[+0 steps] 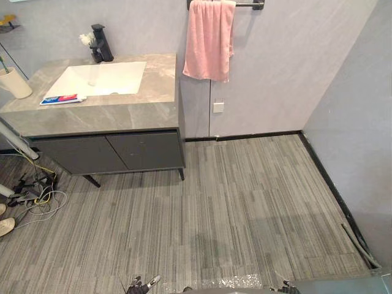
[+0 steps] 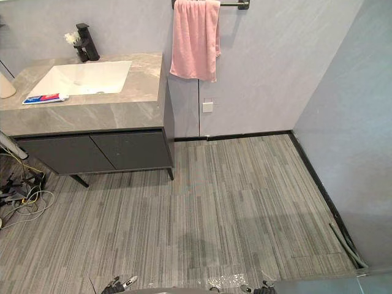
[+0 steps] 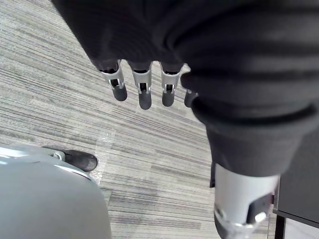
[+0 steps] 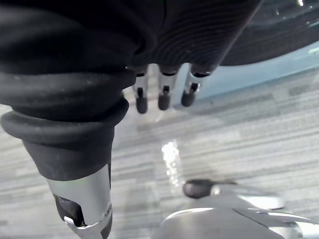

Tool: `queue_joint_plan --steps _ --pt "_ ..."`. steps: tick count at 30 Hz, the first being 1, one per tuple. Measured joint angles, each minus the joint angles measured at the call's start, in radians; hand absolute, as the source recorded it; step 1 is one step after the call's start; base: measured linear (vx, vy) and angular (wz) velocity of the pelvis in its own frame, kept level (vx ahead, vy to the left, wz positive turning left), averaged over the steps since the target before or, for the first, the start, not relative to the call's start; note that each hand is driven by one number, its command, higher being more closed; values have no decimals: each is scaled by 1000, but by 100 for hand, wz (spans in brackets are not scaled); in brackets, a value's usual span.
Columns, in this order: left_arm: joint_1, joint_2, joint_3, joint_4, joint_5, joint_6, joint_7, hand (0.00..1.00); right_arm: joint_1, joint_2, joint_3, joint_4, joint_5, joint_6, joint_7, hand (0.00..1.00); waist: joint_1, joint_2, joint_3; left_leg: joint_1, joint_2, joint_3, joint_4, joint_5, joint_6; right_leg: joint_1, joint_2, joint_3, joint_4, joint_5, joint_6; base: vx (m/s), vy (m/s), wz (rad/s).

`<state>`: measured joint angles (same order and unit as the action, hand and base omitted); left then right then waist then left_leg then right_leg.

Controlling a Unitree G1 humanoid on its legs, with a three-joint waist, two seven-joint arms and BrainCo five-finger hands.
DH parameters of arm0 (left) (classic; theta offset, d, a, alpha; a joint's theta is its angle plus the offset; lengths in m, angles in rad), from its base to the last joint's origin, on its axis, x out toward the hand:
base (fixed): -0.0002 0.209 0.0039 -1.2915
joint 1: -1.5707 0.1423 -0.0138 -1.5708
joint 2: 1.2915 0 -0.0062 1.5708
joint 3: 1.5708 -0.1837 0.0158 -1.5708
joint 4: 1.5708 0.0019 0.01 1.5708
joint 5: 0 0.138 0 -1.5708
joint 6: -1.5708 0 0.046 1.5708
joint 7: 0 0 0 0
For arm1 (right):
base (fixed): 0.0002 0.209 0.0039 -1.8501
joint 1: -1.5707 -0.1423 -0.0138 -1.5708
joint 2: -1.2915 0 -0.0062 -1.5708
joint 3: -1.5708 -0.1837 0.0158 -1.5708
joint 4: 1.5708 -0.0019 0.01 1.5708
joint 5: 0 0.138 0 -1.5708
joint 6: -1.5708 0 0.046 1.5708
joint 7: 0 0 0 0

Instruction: Organize washtable

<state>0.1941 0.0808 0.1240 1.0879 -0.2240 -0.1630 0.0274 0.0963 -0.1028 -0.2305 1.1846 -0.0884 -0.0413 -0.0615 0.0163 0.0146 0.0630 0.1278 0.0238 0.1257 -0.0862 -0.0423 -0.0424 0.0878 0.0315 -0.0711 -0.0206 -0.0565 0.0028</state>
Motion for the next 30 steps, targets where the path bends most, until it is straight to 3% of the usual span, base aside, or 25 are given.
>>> queue_joint_plan --steps 28,30 --pt "-1 4 1 1 0 1 1 0 7 3 0 -5 21 0 1 0 -1 -8 1 -17 6 -13 24 -10 -3 5 4 -19 -18 -1 1 -12 -6 1" --pt "-10 12 5 2 -1 2 1 0 6 9 0 -10 30 0 1 0 -1 -17 11 -72 15 -16 142 -67 -7 10 5 -24 -16 -1 1 23 -28 5"
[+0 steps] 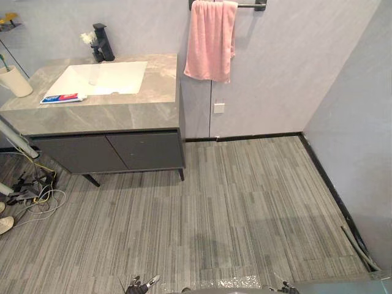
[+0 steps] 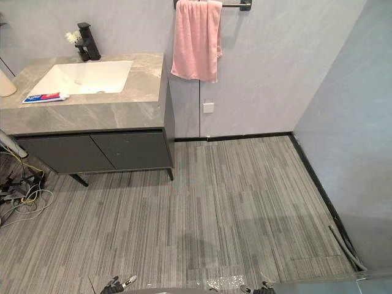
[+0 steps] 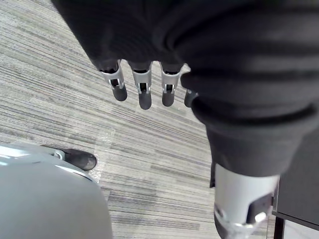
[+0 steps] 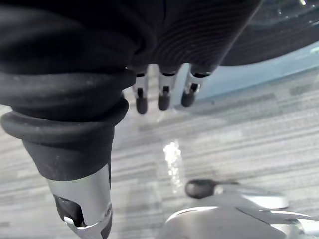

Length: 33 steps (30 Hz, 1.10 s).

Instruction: Organize washtable

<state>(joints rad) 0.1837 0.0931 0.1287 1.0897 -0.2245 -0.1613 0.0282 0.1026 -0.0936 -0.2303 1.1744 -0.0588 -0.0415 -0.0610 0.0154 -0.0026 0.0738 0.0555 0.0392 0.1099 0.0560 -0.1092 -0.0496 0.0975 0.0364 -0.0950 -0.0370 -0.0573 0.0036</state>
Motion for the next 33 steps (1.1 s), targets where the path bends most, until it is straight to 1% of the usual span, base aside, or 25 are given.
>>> queue_joint_plan --steps 1,2,3,4,5,6,7,9,12,14,15,17,18,19,20,21,22,23,24,26,27,29,31,32,33 --pt "-7 3 3 0 0 1 0 0 0 1 0 -1 2 0 0 0 2 -2 8 -40 12 4 95 -40 -12 4 5 0 1 -1 -2 -42 -53 3" --pt "-10 6 11 -3 -1 0 0 0 -4 2 0 -2 9 0 0 0 3 -3 23 -100 34 5 253 -87 -34 12 16 -1 3 -13 -22 -64 -54 3" --pt "-10 8 18 -5 -1 1 -1 0 -7 4 0 -2 9 0 0 0 3 -5 30 -140 45 5 348 -96 -48 19 20 -1 5 -22 -39 -93 -69 -1" --pt "-8 6 43 -12 -1 3 -1 0 -9 3 0 -2 9 -2 1 0 1 1 42 -224 81 6 546 -95 -48 29 37 -2 20 -35 -58 -47 -33 -9" --pt "-7 -11 62 -25 -5 5 -1 0 -8 -6 -3 -2 10 -3 0 0 5 26 61 -283 125 9 707 -73 -27 54 63 9 27 -44 -70 -28 -13 -15" --pt "-6 -15 68 -25 -10 5 0 0 -9 -7 -6 -2 10 -3 -1 0 9 29 71 -304 141 16 770 -45 -22 66 68 15 33 -51 -76 19 21 -22" --pt "-4 -15 80 -27 -22 6 -1 0 -10 -2 -5 -5 10 -1 -1 0 23 14 79 -346 152 31 844 -36 -19 77 66 31 46 -66 -87 47 26 -21" --pt "-5 -19 75 -39 -23 6 -1 0 -19 -7 -5 -3 9 3 -1 0 27 18 83 -388 134 30 797 -47 -3 70 58 52 54 -76 -97 81 48 -26" --pt "-8 -22 74 -43 -32 5 -2 0 -56 -13 -5 -1 9 6 1 0 45 11 93 -410 49 -11 497 -38 -15 47 5 114 67 -88 -95 167 119 -55" --pt "-7 -39 73 -42 -33 5 -2 0 -62 -31 -4 -1 9 5 1 0 56 35 98 -406 19 -75 298 -1 -65 34 -19 147 69 -109 -69 247 214 -67" --pt "-1 -51 75 -39 -40 5 -2 0 -59 -41 -4 -2 9 6 3 0 54 55 95 -397 18 -121 230 6 -73 40 -25 170 80 -144 -48 315 268 -49" --pt "13 -50 80 -41 -41 5 -4 0 -52 -34 -5 -8 9 6 6 0 55 45 86 -407 7 -131 283 26 -36 32 -44 190 145 -215 -26 426 296 -48" --pt "29 -39 80 -48 -43 4 -4 0 -34 -21 -6 -15 7 5 10 0 60 15 57 -411 -24 -106 327 17 -5 9 -81 208 227 -275 -8 517 259 -56" --pt "36 -23 85 -47 -42 3 -4 0 -30 -5 -9 -17 4 3 15 0 61 -19 38 -405 -42 -71 337 -3 24 -45 -102 202 376 -310 48 618 271 -64" --pt "29 -10 87 -46 -42 5 -3 0 -30 8 -10 -27 1 -2 22 0 55 -42 32 -378 -61 -47 344 -32 54 -139 -125 191 599 -301 106 411 142 -44" --pt "25 -8 87 -48 -42 5 -3 0 -29 10 -12 -33 0 -2 24 0 54 -46 34 -357 -66 -39 347 -44 69 -183 -132 192 713 -271 159 471 200 -28" --pt "14 -1 74 -52 -41 5 -4 0 -27 13 -34 -38 0 -5 26 0 48 -41 41 -307 -73 -27 363 -71 94 -259 -143 189 929 -207 254 466 195 -11" --pt "0 -3 64 -65 -41 5 -4 0 -24 11 -40 -45 0 -5 26 0 42 -30 51 -248 -73 -23 376 -105 107 -304 -147 174 1094 -194 250 540 204 -6" --pt "-10 -4 59 -69 -41 5 -4 0 -24 10 -40 -53 0 -5 26 0 37 -28 55 -214 -73 -20 369 -114 110 -322 -151 154 1144 -191 233 525 159 -1" --pt "-32 -24 60 -113 -41 3 -5 0 -28 20 -36 -107 -1 -6 25 0 26 -18 61 -76 -61 -10 286 -131 112 -398 -195 17 1164 -200 147 368 79 -15" --pt "-41 -31 59 -120 -41 2 -5 0 -30 19 -37 -122 0 -9 24 0 26 -14 65 -52 -55 -9 269 -136 110 -417 -204 -15 1139 -204 132 302 21 -18" --pt "-65 -49 34 -118 -40 0 -5 0 -32 20 -38 -145 14 -17 19 0 17 -8 73 34 -31 -10 220 -145 94 -438 -248 -134 930 -210 113 441 -42 1" --pt "-79 -61 8 -109 -38 0 -6 0 -29 15 -40 -155 41 -19 13 0 15 -4 73 62 -7 -21 215 -165 61 -439 -269 -161 732 -187 94 367 -123 19" --pt "-87 -61 -5 -103 -38 0 -5 0 -26 13 -40 -159 49 -19 11 0 12 -3 72 67 3 -29 214 -171 50 -439 -275 -161 665 -168 91 468 -255 39" --pt "-95 -59 -15 -96 -36 0 -5 0 -28 11 -46 -159 61 -19 6 0 3 1 75 89 36 -53 204 -193 12 -440 -294 -150 506 -96 90 403 -253 35"
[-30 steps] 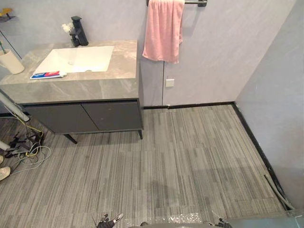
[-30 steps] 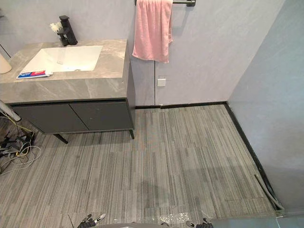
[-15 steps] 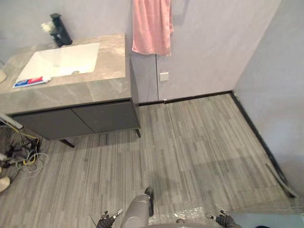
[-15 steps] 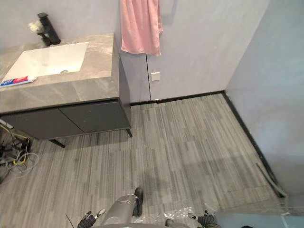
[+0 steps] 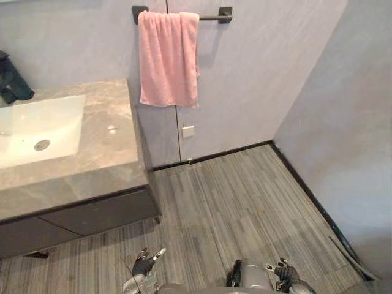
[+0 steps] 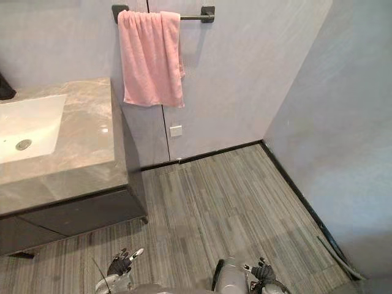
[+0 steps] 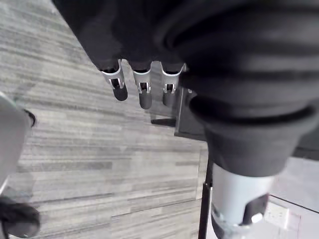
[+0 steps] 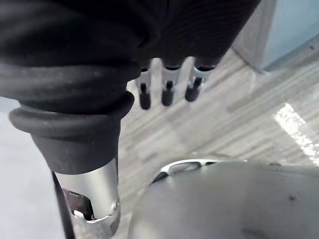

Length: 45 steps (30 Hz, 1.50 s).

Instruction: Organize washtable

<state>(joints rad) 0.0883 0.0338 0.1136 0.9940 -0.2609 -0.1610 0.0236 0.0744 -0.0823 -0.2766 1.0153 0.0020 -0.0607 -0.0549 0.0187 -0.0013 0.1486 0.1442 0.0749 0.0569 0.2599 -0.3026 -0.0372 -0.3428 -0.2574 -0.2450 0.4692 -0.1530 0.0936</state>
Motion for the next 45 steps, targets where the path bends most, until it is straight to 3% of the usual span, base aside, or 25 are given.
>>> queue_joint_plan --steps 2,3,4,6,7,8,9,10,11,14,17,18,21,22,23,25,27,29,32,36,38,39,40,43,45 --pt "2 1 0 8 7 0 1 0 1 0 -1 0 4 0 -1 0 -3 0 0 22 22 -11 -9 -16 -28 8 -5 3 -77 59 5 382 -289 24" --pt "3 4 1 17 10 0 1 0 1 0 -1 2 5 1 -2 0 -4 -1 -1 49 49 -17 -29 -35 -61 16 -1 22 -107 97 9 447 -444 16" --pt "7 8 1 19 17 0 1 0 1 3 1 2 5 1 -2 0 -7 -2 -4 75 71 -20 -48 -48 -82 18 16 36 -101 107 10 563 -575 17" --pt "9 2 1 26 19 0 1 0 -19 -16 7 26 5 3 1 0 -3 30 -16 55 146 -36 30 -36 -128 1 86 29 -20 93 -27 480 -519 -6" --pt "12 -11 1 31 19 0 1 0 -41 -26 25 38 5 2 2 0 1 45 -16 -29 175 -72 189 26 -132 4 118 18 -10 64 -51 473 -558 -23" --pt "13 -13 2 30 19 0 -2 0 -55 -33 54 33 5 1 2 0 -4 65 -14 -140 199 -123 402 132 -108 38 150 -4 -30 39 -76 469 -552 -15" --pt "10 -14 0 31 18 1 -1 0 -58 -37 72 30 7 -1 1 0 -5 68 -8 -192 216 -136 503 186 -104 63 167 -14 -47 33 -87 474 -486 -6" --pt "9 -13 -12 26 17 0 -1 0 -72 -38 116 30 28 -3 -3 0 4 75 -1 -271 247 -119 670 175 -91 129 199 -29 -86 25 -103 538 -482 -4" --pt "10 2 -37 4 16 0 0 0 -75 -28 155 22 49 -5 -8 0 8 64 6 -320 251 -71 748 149 -72 215 212 -39 -138 21 -113 439 -390 -1" --pt "20 7 -77 -135 -7 -3 7 0 -66 -23 215 -94 108 -21 -20 0 19 40 13 -409 201 8 686 146 -72 312 206 -63 -232 14 -122 324 -292 19" --pt "30 -1 -78 -354 -83 -25 35 0 -59 -26 246 -326 125 -51 -37 0 23 28 21 -497 135 118 433 144 -66 359 206 -104 -300 12 -123 267 -130 34" --pt "33 -2 -54 -479 -108 -34 66 0 -58 -32 250 -440 123 -55 -40 0 28 14 30 -500 92 148 259 150 -63 384 205 -126 -324 6 -113 245 -46 47" --pt "42 -33 42 -676 -114 -49 123 0 -77 -56 281 -553 111 -74 -56 0 56 12 32 -481 46 136 41 190 -55 413 208 -133 -337 -14 -87 283 68 17" --pt "50 -67 112 -770 -86 -57 178 0 -87 -55 291 -591 100 -78 -59 0 67 11 32 -474 45 136 -8 233 -40 429 213 -128 -338 -28 -69 314 180 -11" --pt "53 -93 177 -849 -57 -66 227 0 -90 -42 303 -624 91 -85 -62 0 85 4 31 -458 41 139 -2 309 13 451 210 -112 -336 -47 -47 324 195 -8" --pt "63 -108 255 -957 33 -65 312 0 -88 -10 342 -667 65 -86 -61 0 97 -37 16 -461 7 143 53 268 63 459 172 -98 -316 -67 -18 373 208 12" --pt "67 -110 288 -1048 142 -60 383 0 -94 26 378 -692 55 -89 -53 0 108 -44 13 -451 -14 144 116 197 85 439 131 -62 -183 -91 21 368 219 22" --pt "88 -109 295 -1132 265 -40 481 0 -112 76 436 -693 53 -88 -49 0 105 -44 14 -384 -43 133 131 135 99 300 60 6 217 -84 73 336 203 23" --pt "107 -108 291 -1226 325 -31 532 0 -114 101 483 -695 53 -89 -47 0 104 -37 12 -286 -44 129 86 123 104 235 51 23 328 -94 57 351 133 13" --pt "109 -106 288 -1345 475 -28 592 0 -118 109 504 -769 57 -106 -47 0 77 -41 -10 -203 -46 104 18 115 90 162 99 1 8 -92 14 275 14 21" --pt "94 -107 273 -1346 501 -17 606 0 -113 103 508 -769 57 -112 -49 0 52 -51 -17 -186 -65 73 29 108 77 164 121 43 -114 -34 -25 253 -74 64" --pt "82 -104 251 -1347 510 -16 607 0 -104 94 516 -769 56 -111 -49 0 48 -65 -26 -180 -88 48 46 96 62 170 122 80 -164 47 -61 250 -146 85" --pt "75 -104 217 -1343 510 -11 602 0 -97 82 522 -767 55 -111 -49 0 47 -49 -34 -178 -86 15 75 72 43 193 123 72 -169 81 -48 293 -167 80" --pt "79 -101 172 -1380 514 -11 556 0 -83 62 524 -767 56 -110 -46 0 53 10 -50 -187 -35 -32 118 31 14 255 174 21 -230 74 -61 210 -138 37" --pt "78 -101 172 -1387 512 -11 537 0 -83 66 530 -769 56 -110 -38 0 57 15 -48 -198 -10 -27 173 20 -4 275 193 15 -232 62 -79 122 -131 11"
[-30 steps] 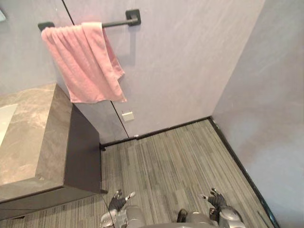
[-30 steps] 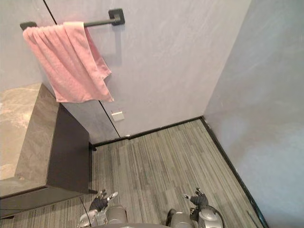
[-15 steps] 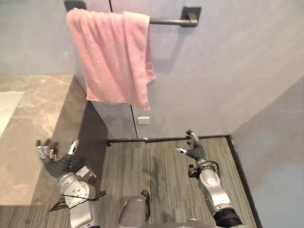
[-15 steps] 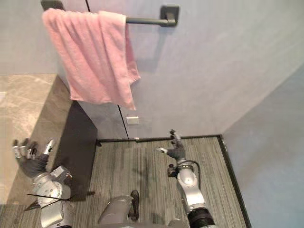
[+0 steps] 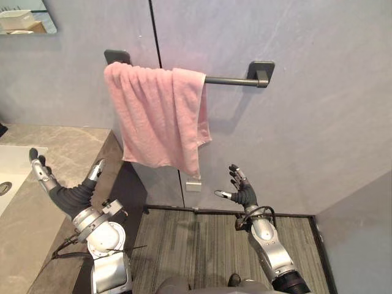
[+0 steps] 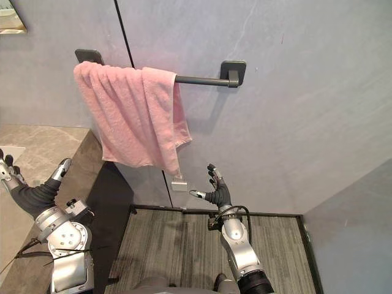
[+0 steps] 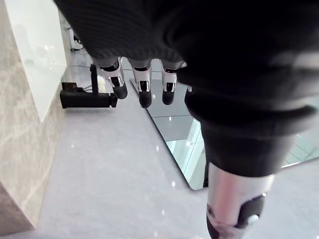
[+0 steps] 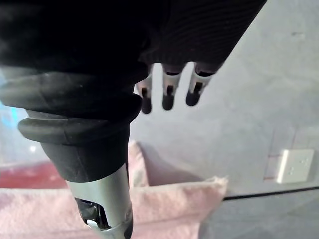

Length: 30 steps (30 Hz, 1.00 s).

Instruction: Organize washtable

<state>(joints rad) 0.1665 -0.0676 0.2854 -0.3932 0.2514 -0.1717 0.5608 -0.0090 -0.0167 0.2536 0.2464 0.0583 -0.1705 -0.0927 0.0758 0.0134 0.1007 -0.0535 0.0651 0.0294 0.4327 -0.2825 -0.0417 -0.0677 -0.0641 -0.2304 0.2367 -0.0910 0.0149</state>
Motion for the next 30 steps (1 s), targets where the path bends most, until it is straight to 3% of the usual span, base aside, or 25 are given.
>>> queue_joint_plan --steps 2,5,6,7,11,15,19,26,30 --pt "-17 1 -1 2 -4 11 -18 0 0 -2 9 -23 0 2 9 0 -1 -8 3 -64 24 5 136 -14 -22 41 6 -2 -37 -1 -12 75 -83 3" --pt "-54 4 6 2 -4 16 -17 0 -19 -3 19 -47 1 1 8 0 -5 -12 1 -85 86 -3 51 -11 -16 41 -9 25 -40 -1 -9 33 15 -25" --pt "-61 3 10 2 -4 18 -16 0 -23 -3 28 -48 5 1 8 0 -5 -1 -5 -70 102 -9 -30 29 -29 33 -5 38 -40 1 4 34 143 -39" --pt "-66 2 15 2 -4 25 -15 0 -24 -5 39 -50 12 1 9 0 -5 21 -14 -67 123 -27 -96 99 -71 26 6 51 -44 5 16 47 201 -48" --pt "-78 30 61 4 -4 68 -20 0 -22 13 129 -68 31 7 43 0 -7 -14 -32 -36 61 10 -156 117 -41 51 -47 74 -123 49 65 66 190 -13" --pt "-67 48 92 -3 -4 96 -63 0 -44 44 178 -78 31 10 75 0 -2 -15 -44 -6 26 25 -192 127 -28 82 -76 74 -179 72 82 57 88 2" --pt "-68 66 88 -3 -11 122 -130 0 -82 46 176 -78 3 32 70 0 -4 -12 -62 -3 20 31 -220 135 -24 83 -79 79 -208 88 84 35 7 -6" --pt "-90 134 7 49 -184 155 -307 0 -144 46 143 -77 -31 89 37 0 -6 -2 -63 16 19 26 -304 188 -32 80 -68 69 -238 108 70 -14 -21 2" --pt "-191 174 -18 150 -225 171 -339 0 -227 48 148 -76 -31 96 26 0 -7 10 -53 3 21 18 -335 218 -35 58 -62 65 -242 123 64 -76 -35 4"
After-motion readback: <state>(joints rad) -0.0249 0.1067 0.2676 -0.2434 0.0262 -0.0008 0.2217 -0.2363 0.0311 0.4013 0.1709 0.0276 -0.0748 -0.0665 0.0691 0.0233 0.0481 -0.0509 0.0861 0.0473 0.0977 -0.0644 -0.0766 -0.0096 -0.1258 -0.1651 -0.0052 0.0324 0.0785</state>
